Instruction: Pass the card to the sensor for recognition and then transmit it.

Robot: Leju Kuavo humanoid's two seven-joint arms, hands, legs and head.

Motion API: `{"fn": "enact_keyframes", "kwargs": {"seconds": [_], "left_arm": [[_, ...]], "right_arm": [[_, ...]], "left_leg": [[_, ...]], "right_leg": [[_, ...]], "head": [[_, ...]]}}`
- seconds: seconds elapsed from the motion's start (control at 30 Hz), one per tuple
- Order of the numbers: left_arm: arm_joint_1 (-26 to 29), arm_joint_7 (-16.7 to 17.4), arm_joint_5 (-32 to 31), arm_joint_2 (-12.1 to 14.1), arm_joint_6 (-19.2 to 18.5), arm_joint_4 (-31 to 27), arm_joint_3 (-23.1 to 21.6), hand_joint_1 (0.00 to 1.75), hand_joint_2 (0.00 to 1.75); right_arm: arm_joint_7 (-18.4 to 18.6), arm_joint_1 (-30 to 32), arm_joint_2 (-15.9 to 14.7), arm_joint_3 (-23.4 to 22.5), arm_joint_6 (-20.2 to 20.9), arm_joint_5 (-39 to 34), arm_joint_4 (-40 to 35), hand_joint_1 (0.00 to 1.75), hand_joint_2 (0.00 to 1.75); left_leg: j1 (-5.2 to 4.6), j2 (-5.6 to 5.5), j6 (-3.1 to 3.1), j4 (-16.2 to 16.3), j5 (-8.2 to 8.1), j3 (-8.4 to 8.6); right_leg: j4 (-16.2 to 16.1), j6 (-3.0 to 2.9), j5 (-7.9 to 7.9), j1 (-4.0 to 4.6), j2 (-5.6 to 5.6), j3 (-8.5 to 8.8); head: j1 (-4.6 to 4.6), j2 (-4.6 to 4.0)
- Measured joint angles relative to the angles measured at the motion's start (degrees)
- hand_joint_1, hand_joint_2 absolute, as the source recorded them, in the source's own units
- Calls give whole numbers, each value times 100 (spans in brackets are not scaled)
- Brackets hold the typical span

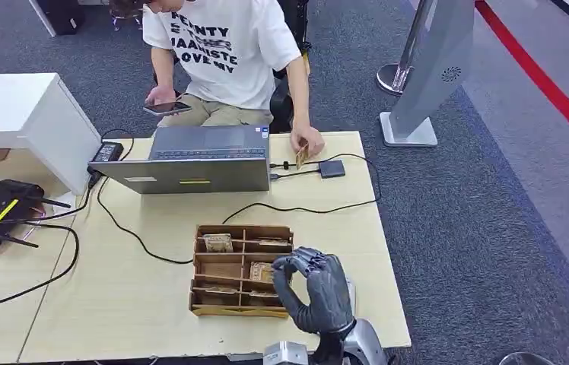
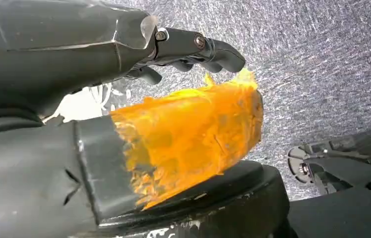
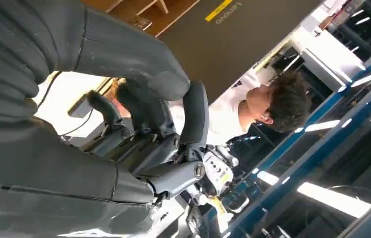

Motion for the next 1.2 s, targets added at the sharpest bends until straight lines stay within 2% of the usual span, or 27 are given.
{"fn": "enact_keyframes", "kwargs": {"seconds": [0.13, 0.63, 0.67, 0.73, 0.77, 0.87, 0.93, 1.0, 1.2], "left_arm": [[0, -7, -9, 0, 2, 0, 0, 0, 0], [0, -7, -11, 2, 2, 0, 0, 0, 0], [0, -7, -11, 2, 2, 0, 0, 0, 0], [0, -7, -11, 4, 2, 0, 0, 0, 0], [0, -7, -11, 4, 2, 0, 0, 0, 0], [0, -22, -35, 4, 9, 0, 0, 0, 0], [-5, 66, -70, 4, 11, 0, 0, 0, 0], [-8, 79, -118, 2, 9, 0, -2, 0, 0], [-10, 81, -166, 2, 7, 0, 0, 0, 0]], "right_arm": [[164, -30, -13, 11, -13, 382, 77, 150, 175], [188, -55, -39, 42, -15, 426, 149, 150, 175], [188, -55, -39, 42, -15, 426, 149, 141, 175], [188, -56, -46, 44, -15, 426, 149, 80, 175], [227, -58, -50, 48, -15, 450, 151, 68, 175], [435, -107, -50, 61, -13, 673, 205, 70, 175], [594, -205, -50, 92, -13, 854, 297, 65, 175], [656, -380, -31, 188, 0, 1009, 411, 58, 175], [745, -629, 61, 343, 33, 1119, 553, 59, 175]], "left_leg": [[0, 0, 0, 0, 0, 0], [0, 0, 0, 0, 0, 0], [0, 0, 0, 0, 0, 0], [0, 0, 0, 0, 0, 0], [0, 0, 0, 0, 0, 0], [0, 0, 0, 0, 0, 0], [0, 0, 0, 0, 0, 0], [0, 0, 0, 0, 1, 1], [0, 0, 0, 0, 1, 1]], "right_leg": [[0, 0, 0, 0, 0, 0], [0, 0, 0, 0, 0, 0], [0, 0, 0, 0, 0, 0], [0, 0, 0, 0, 0, 0], [0, 0, 0, 0, 0, 0], [0, 0, 0, 0, 0, 0], [0, 0, 1, 0, 0, 1], [1, 0, 1, 0, 0, 1], [1, 0, 1, 0, -1, 1]], "head": [[-2, 0], [-2, 0], [-2, 0], [0, 0], [-2, 0], [0, 0], [0, 0], [-2, 0], [0, 0]]}}
